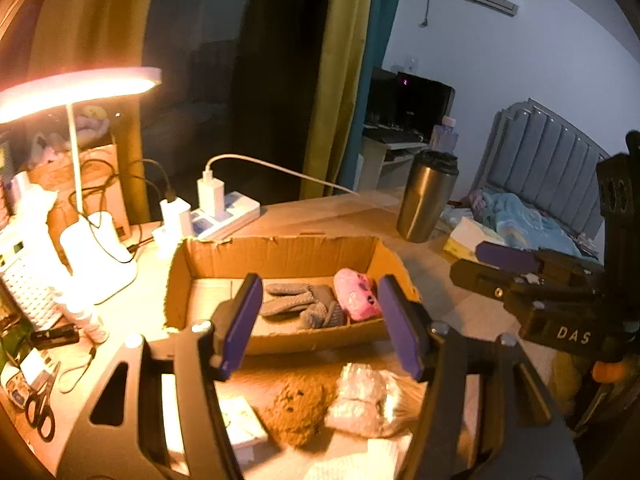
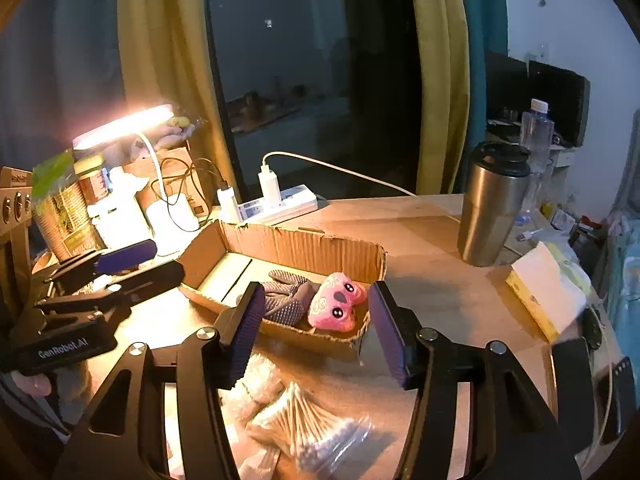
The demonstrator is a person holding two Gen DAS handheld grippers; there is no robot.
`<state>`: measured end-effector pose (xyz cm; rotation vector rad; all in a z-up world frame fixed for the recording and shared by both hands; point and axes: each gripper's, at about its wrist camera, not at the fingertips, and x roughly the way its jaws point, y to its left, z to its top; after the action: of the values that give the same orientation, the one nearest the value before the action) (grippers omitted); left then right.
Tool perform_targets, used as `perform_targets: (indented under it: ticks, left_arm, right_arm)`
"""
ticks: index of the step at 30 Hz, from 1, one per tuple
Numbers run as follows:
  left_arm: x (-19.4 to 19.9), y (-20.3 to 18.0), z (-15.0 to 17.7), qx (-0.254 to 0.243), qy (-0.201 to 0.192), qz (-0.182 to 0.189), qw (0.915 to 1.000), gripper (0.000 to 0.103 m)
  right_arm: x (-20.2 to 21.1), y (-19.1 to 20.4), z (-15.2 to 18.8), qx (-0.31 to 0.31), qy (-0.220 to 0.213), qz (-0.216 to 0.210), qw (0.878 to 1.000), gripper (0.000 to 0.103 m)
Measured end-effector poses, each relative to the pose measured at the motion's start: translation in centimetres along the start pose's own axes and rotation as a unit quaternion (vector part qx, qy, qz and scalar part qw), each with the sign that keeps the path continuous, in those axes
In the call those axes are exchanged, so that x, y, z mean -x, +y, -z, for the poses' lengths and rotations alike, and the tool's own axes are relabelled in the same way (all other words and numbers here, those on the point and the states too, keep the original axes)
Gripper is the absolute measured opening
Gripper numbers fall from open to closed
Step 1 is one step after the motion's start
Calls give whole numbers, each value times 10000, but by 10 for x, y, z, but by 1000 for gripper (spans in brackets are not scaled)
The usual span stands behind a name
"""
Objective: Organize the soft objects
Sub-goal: 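Open both tools inside the box and withdraw them, then grasp the cotton swab bag with the right tool while the left tool grasps bubble-wrap packets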
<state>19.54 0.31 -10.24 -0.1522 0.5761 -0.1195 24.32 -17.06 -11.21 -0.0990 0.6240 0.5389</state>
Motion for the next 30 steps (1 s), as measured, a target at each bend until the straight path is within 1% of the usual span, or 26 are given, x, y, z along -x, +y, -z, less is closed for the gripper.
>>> perform_targets:
  ticks: [2,4,9,11,13,18,19,24,30]
  left_arm:
    - [8,2,3,17,-46,-28,10000,63]
    - [16,4,6,34,-83,-46,9999,67]
    - [30,11,16,114,-117,-84,9998,68]
    - [35,14,20,124,-119,-111,9998,68]
    - [39,18,27,157,-109,-154,9997,68]
    - [39,35,48,316,54,-286,9991,68]
    - [38,38,52,356,96,-316,9988,68]
    - [37,55,72,501,248,-483,9973,69]
    - [29,66,94,637,478,-631,9948,69]
  right_arm:
    - [4,3,3,21,-3,53,10000,58]
    - [8,5,6,39,2,90,10000,59]
    - [13,10,17,52,49,182,9998,61]
    - [13,11,23,43,80,214,9997,67]
    - [11,11,29,36,149,244,9996,67]
    - [-2,12,48,44,421,244,9988,67]
    - [-4,13,51,-5,416,203,9989,67]
    - [-18,17,67,36,672,117,9977,67]
    - [-37,18,87,46,1034,-19,9946,67]
